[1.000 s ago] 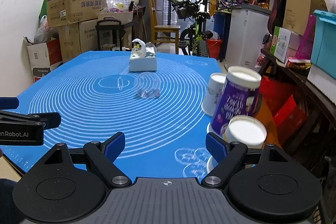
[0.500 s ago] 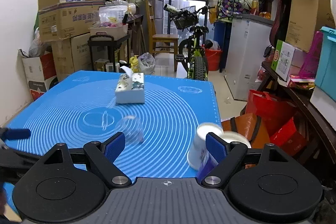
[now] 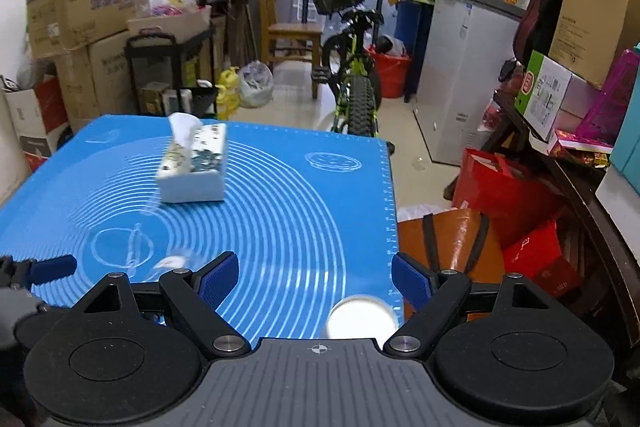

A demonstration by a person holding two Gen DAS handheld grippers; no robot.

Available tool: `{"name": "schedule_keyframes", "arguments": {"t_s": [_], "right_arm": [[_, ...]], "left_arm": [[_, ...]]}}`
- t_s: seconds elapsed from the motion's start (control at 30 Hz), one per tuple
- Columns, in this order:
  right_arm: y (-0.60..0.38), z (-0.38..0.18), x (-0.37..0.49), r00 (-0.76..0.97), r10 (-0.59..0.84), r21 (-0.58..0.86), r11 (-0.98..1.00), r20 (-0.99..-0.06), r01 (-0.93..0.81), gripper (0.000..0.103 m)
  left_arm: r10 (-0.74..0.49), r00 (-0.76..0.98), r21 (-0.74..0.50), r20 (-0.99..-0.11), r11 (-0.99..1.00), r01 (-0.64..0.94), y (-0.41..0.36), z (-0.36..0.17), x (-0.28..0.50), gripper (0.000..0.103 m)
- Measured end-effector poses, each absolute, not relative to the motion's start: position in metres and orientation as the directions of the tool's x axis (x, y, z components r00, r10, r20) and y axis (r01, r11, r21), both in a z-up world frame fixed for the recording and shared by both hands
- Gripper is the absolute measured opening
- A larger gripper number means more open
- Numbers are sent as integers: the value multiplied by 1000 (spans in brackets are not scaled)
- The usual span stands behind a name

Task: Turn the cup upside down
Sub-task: 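Move the right gripper to the clear plastic cup and close around it, then lift the clear cup with the right gripper and rotate it over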

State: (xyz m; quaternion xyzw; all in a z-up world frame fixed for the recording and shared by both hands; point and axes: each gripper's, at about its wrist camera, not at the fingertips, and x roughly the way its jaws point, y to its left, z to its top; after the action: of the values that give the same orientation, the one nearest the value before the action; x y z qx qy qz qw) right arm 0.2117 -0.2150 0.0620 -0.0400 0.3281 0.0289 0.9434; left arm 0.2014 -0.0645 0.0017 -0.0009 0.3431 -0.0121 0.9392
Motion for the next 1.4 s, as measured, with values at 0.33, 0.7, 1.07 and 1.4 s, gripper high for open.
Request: {"name": "schedule_keyframes", "arguments": {"t_s": [0.33,0.7,1.07,1.4], "right_arm": [[-220,44,244,759,7,-73,995,-651,-72,86],[-214,37,245,751,4,-84,993,-661,-78,86],[-193,52,203,765,57,-65,990,-642,-127,86],[-164,37,153,745,129,-3,985,-655,-173,86]], "left_arm": [[35,720,2,-693,999,-47,-84,-29,246,102],[-41,662,-39,-748,999,18,-71,-38,248,63],[-80,686,-46,-723,997,67,-37,-8,200,63],[-107,695,-49,-711,994,102,-4,-12,142,63]]}}
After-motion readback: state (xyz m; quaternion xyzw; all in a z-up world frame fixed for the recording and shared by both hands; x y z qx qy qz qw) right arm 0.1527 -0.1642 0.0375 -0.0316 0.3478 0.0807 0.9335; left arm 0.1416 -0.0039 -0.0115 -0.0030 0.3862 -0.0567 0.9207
